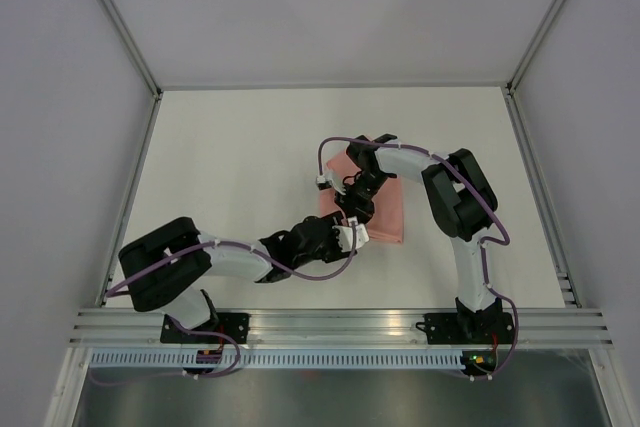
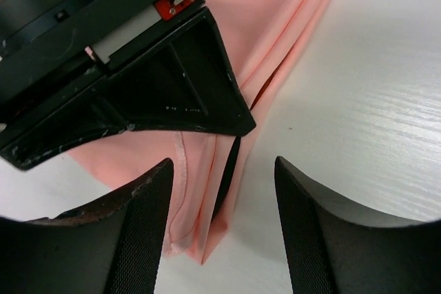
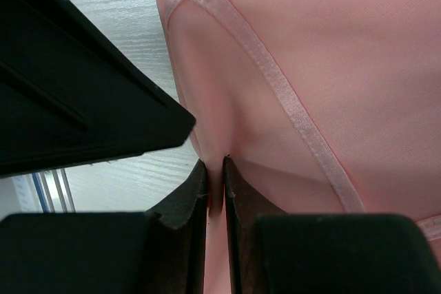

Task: Fold the napkin, place the utensils inside, and roll it up
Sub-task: Roll the napkin with the utensil

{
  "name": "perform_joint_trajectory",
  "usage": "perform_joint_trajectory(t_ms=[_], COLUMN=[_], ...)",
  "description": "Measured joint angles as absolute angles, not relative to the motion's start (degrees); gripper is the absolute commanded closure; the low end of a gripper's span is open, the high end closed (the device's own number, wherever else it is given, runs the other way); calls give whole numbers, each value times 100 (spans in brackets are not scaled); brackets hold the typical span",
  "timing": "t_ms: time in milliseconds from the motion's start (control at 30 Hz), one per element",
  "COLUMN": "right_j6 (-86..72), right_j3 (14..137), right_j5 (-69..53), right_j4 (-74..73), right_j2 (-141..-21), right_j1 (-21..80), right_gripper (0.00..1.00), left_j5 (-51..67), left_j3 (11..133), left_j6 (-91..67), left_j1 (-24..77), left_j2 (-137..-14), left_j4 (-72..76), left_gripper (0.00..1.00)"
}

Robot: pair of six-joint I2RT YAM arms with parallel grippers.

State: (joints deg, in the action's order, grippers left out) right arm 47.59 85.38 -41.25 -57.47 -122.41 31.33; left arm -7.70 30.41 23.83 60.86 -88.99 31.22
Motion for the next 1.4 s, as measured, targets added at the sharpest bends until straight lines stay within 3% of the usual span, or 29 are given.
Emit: perform_joint_trajectory(t_ms=[633, 967, 1200, 1400], right_j6=[4748, 4836, 4877, 4890], right_j3=[8527, 8527, 8545, 8567], right_j5=[-4119, -4021, -3953, -3872], right_j4=[-5776, -6001, -6073, -6099], right_j2=[-12241, -12241, -12241, -12241], right_j1=[3127, 3052, 3009, 2995], right_gripper=[92, 92, 92, 91], left_j5=[-685, -565, -384, -154], left_j3=[3597, 3975, 4228, 4445], left_j6=[3459, 3548, 3544, 3540], left_j1=[6003, 5983, 5983, 5996], left_j2=[-9649, -9872, -9988, -10090], left_j4=[2853, 2519, 2150, 1774], left_gripper=[33, 43, 58, 85])
